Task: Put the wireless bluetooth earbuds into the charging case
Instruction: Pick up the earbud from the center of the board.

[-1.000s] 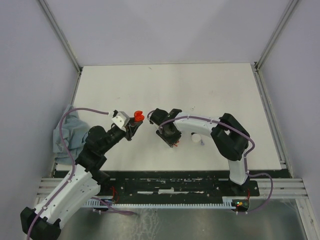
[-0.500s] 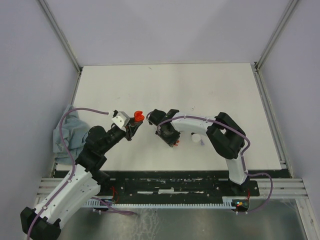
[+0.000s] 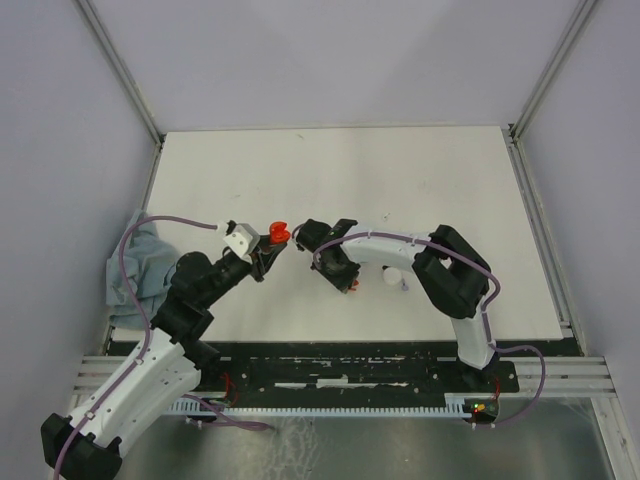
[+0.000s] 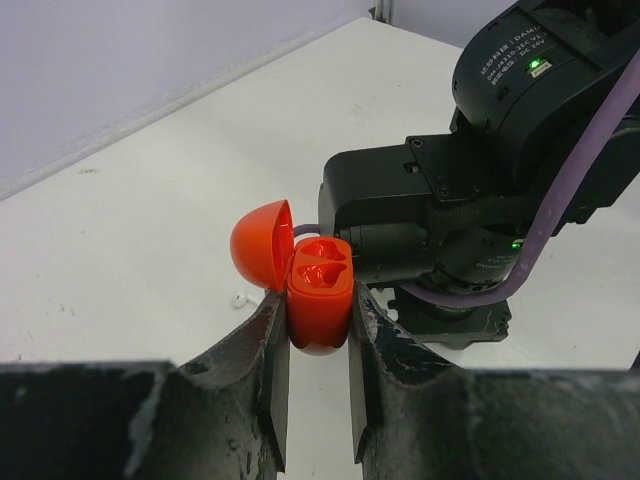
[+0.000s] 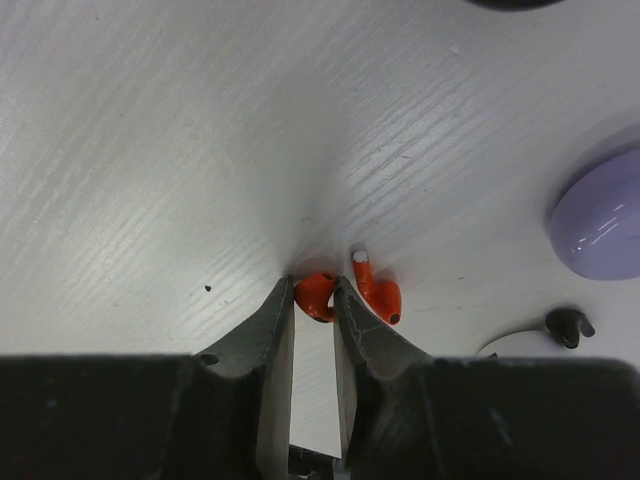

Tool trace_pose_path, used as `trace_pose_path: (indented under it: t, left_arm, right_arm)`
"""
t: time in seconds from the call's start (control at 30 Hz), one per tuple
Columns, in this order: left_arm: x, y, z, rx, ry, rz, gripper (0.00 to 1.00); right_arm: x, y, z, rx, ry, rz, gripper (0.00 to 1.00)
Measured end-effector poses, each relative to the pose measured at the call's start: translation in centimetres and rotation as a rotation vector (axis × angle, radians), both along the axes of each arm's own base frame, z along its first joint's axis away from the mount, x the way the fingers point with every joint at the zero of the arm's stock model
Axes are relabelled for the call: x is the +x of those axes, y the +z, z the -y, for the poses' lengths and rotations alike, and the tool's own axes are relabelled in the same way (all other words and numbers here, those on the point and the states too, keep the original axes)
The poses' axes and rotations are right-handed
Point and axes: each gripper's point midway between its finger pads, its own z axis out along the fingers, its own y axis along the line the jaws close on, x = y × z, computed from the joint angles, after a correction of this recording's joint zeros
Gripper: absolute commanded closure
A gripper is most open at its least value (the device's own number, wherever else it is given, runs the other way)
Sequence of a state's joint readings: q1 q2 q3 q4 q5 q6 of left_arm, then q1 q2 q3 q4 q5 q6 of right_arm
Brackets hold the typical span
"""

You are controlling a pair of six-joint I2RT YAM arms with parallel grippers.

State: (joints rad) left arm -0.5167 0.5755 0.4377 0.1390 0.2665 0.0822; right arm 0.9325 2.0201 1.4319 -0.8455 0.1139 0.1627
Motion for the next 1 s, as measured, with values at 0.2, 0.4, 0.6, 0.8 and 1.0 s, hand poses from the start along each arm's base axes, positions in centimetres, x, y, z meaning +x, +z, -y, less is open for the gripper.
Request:
trace_pose_path:
  t: [0.2, 0.4, 0.6, 0.8, 1.0]
  left_arm:
    - [-0.1, 0.7, 0.1, -0.042, -0.007, 0.034, 0.97]
    - [-0.5, 1.9, 0.6, -0.08, -0.037, 0.08, 0.97]
    - [-1.0, 3.8, 1.1, -0.126, -0.079, 0.152, 0.97]
    - [-1.4, 4.3, 1.4, -0.138, -0.108, 0.188, 0.97]
    - [-1.3, 3.9, 1.8, -0.107, -0.131, 0.215, 0.97]
  right_arm:
    - [0.3, 2.2, -0.4, 0.048, -0.027, 0.036, 0.81]
    - [1.0, 8.4, -0.8, 0.182, -0.067, 0.155, 0.83]
    - [1.6, 13.7, -0.1, 0.3, -0.141, 0.255, 0.84]
    - [2.3, 17.0, 0.8, 0.372, -0.237, 0.337, 0.84]
    - [2.4, 20.2, 1.5, 0.47, -0.322, 0.409, 0.84]
